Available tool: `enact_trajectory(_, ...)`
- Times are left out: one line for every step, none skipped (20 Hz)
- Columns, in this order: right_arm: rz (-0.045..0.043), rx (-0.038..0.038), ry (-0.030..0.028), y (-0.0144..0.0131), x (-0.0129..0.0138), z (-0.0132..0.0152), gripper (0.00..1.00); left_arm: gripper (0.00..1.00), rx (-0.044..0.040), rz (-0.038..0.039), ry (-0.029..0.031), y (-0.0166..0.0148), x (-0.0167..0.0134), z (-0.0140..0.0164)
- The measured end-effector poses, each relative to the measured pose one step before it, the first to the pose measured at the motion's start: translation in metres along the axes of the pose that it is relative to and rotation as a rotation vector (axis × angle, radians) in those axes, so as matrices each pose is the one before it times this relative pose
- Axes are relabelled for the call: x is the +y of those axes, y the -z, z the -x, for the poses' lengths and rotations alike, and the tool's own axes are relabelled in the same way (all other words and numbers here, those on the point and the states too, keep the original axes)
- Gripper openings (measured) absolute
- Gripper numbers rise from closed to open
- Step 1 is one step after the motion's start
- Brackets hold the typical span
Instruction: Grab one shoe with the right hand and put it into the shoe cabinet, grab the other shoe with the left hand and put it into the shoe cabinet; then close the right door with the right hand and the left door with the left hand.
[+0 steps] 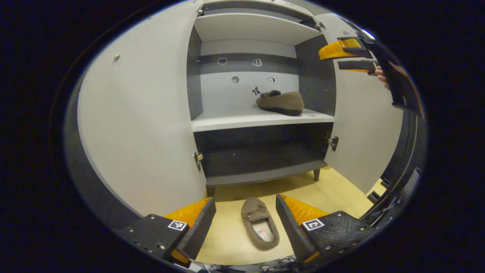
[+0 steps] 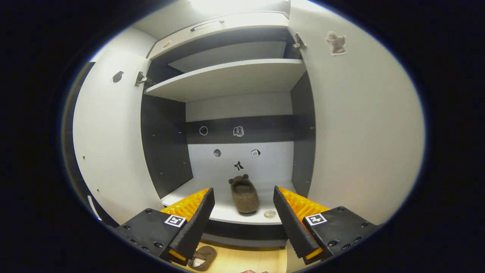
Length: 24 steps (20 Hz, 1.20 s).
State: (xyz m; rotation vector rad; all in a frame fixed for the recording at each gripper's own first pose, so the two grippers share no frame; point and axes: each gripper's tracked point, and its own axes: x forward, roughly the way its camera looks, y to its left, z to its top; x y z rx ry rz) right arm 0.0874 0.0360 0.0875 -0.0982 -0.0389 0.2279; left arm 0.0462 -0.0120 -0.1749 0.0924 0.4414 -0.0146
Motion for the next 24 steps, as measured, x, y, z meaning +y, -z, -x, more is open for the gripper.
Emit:
enact_trajectory(-0.01987, 0.00504, 0.00930, 0.00783, -0.00367, 0.01205, 1.00, 0.93, 0.02318, -0.00972, 0.00078, 0.01023, 0.00183, -0.00905)
enact_trajectory(-0.01944, 0.00369, 0.00063, 0.00633, -0.00126, 0.01095, 0.98, 0.98, 0.02614, -0.01034, 0.00292, 0.00981, 0.00058, -0.00663)
enact_trajectory(0.00292, -0.00404, 0.00663, 0.00830, -0.00264, 0.01626, 0.98, 0.94, 0.01552, -0.01221, 0.00580, 0.00763, -0.00010, -0.00522)
enact_trajectory(0.03159, -0.00703, 0.00532, 0.00251, -0.00790, -0.00920, 0.98, 0.98, 0.02708, -0.00706, 0.00517, 0.00880, 0.00108, -0.00620)
enact_trajectory(0.02749, 0.00195, 0.02306, 0.00749, -0.00524, 0.01739, 0.96, 0.94, 0.02630, -0.00478, 0.00597, 0.00938, -0.00046, -0.00557)
enact_trajectory(0.00984, 0.00659, 0.01933, 0.00533, -0.00455, 0.00979, 0.98, 0.94, 0.01908, -0.00419, 0.00709, 0.00534, -0.00018, -0.00578)
enact_trajectory(-0.00275, -0.00029, 0.00102, 0.00347, 0.00158, 0.00941, 0.98, 0.94, 0.01268, -0.00429, 0.00636, 0.00539, -0.00001, -0.00446)
enact_trajectory(-0.00808, -0.00026, -0.00084, 0.00243, 0.00206, 0.00916, 0.98, 0.94, 0.01728, -0.00868, 0.00972, 0.00528, -0.00018, -0.00426)
enact_trajectory(-0.00497, -0.00154, 0.00295, 0.00303, -0.00079, 0.00722, 0.98, 0.94, 0.01975, -0.01618, 0.01348, 0.00771, -0.00030, -0.00610)
enact_trajectory(-0.00332, -0.00164, 0.01077, 0.00136, -0.00175, 0.00703, 0.98, 0.94, 0.02560, -0.02157, 0.00800, 0.00746, 0.00026, -0.00626)
enact_trajectory(-0.00233, 0.00088, 0.01051, 0.00188, -0.00024, 0.00608, 0.98, 0.94, 0.02206, -0.02043, 0.00660, 0.00858, -0.00071, -0.00593)
enact_trajectory(-0.00554, -0.00123, 0.00929, 0.00057, -0.00002, 0.00724, 0.98, 0.94, 0.02638, -0.01432, 0.00477, 0.00626, -0.00109, -0.00391)
enact_trajectory(-0.00470, 0.00080, 0.00613, 0.00104, 0.00112, 0.00783, 0.98, 0.94, 0.02491, -0.00521, 0.01060, 0.00500, -0.00110, -0.00223)
enact_trajectory(-0.00089, 0.00080, 0.00628, 0.00016, 0.00067, 0.00637, 0.98, 0.94, 0.02130, -0.00194, 0.01051, 0.00296, 0.00030, -0.00231)
enact_trajectory(0.00755, 0.00183, 0.00633, 0.00125, 0.00037, 0.00671, 0.98, 0.94, 0.01708, -0.00174, 0.00735, 0.00352, 0.00173, -0.00358)
enact_trajectory(0.01033, 0.00403, 0.01338, 0.00126, -0.00130, 0.00645, 0.92, 0.94, 0.01530, -0.00426, 0.00612, 0.00227, -0.00052, -0.00340)
enact_trajectory(0.01027, 0.00367, 0.01369, 0.00049, -0.00203, 0.00795, 0.92, 0.99, 0.01180, -0.00499, 0.00552, 0.00262, -0.00042, -0.00301)
enact_trajectory(0.00932, 0.00519, 0.01401, 0.00011, -0.00133, 0.00734, 0.92, 0.99, 0.01246, -0.00141, 0.00554, 0.00077, -0.00088, -0.00247)
enact_trajectory(0.00419, 0.00603, 0.01957, 0.00078, -0.00315, 0.00896, 0.98, 0.99, 0.00856, 0.00460, 0.01303, 0.00015, -0.00210, -0.00148)
enact_trajectory(-0.00658, 0.00356, 0.02180, -0.00141, -0.00412, 0.00812, 0.98, 0.94, 0.00789, 0.00010, 0.01056, -0.00107, -0.00123, -0.00207)
enact_trajectory(-0.02091, -0.00861, 0.02920, -0.00468, -0.00581, 0.00772, 0.92, 0.99, 0.00370, -0.01397, 0.00154, -0.00119, 0.00158, -0.00075)
enact_trajectory(-0.01379, -0.01859, 0.02509, -0.00681, -0.00559, 0.00711, 0.92, 0.99, 0.00397, -0.02512, -0.00760, -0.00163, 0.00112, -0.00171)
enact_trajectory(-0.00242, -0.01898, 0.04727, -0.00532, -0.01249, 0.00434, 0.92, 0.94, 0.00843, -0.02947, -0.00794, 0.00017, -0.00051, -0.00146)
enact_trajectory(0.00116, -0.01493, 0.05403, -0.00479, -0.01575, 0.00448, 0.99, 0.99, 0.00453, -0.02310, -0.00286, -0.00350, -0.00064, -0.00029)
